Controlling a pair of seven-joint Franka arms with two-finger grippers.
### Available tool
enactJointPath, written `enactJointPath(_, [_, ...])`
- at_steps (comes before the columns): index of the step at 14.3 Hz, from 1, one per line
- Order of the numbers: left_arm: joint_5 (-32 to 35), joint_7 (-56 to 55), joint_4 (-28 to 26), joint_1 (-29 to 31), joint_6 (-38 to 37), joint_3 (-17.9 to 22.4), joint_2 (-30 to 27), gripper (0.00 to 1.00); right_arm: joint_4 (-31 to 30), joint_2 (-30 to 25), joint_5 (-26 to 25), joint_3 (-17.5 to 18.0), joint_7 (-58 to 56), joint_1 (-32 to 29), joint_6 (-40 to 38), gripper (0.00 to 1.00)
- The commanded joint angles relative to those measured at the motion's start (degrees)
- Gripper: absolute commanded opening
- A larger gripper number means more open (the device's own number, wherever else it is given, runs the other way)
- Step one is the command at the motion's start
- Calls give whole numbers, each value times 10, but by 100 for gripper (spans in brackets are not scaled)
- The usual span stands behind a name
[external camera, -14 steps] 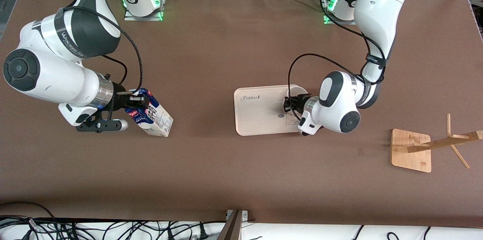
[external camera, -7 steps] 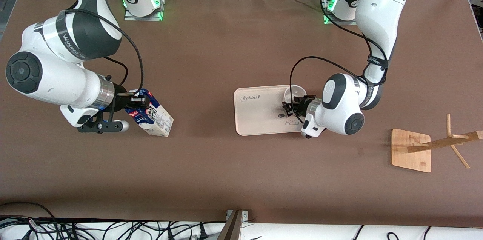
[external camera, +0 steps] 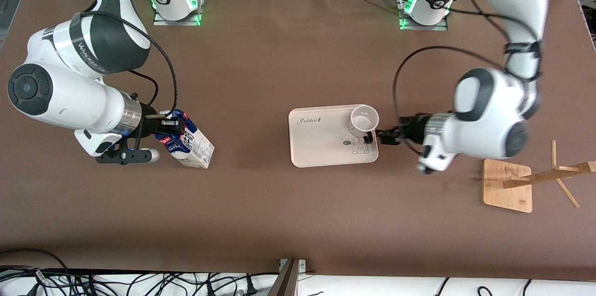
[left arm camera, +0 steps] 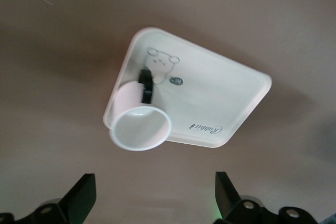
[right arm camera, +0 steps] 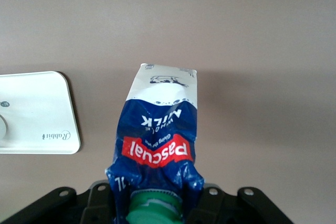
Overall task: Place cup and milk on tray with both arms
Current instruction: 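Carry the milk carton over the tray with the right gripper while the left gripper withdraws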
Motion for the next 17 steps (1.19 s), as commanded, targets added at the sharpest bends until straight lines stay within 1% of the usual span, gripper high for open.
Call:
enactJointPath(1, [86,7,-35,50,-8,-5,-85,100,3,-4,21,1,53,24,1,40])
enactJointPath(3, [184,83,-37,55,-25,-7,-129,100,4,-5,19,2,43,60,-2,40])
enactJointPath(4, [222,118,-52,60,-29,-8,-156,100,4,-4,11,1,24,91,-2,40])
enactJointPath(6, [267,138,-92,73,-28,-17,-214,100,5,-1,-15,0,-24,137,-1,40])
enactJointPath(7, [289,144,-110,79,-26,-22,-239,100,5,5,-21,0,-67,158,0,40])
enactJointPath(9, [330,144,-132,101,-25,-51,-269,100,10,13,-25,-1,-110,184,0,40])
enactJointPath(10, [338,144,-140,110,-19,-63,-276,100,16,16,-24,0,-113,193,0,40])
enactJointPath(13, [342,144,-186,117,17,-66,-301,100,22,28,-10,1,-115,200,1,40])
enactJointPath(16, [341,144,-179,112,15,-67,-300,100,46,60,52,-1,-92,196,10,39])
enactJointPath(17, [341,143,-177,109,15,-68,-300,100,56,71,60,-1,-73,193,21,39])
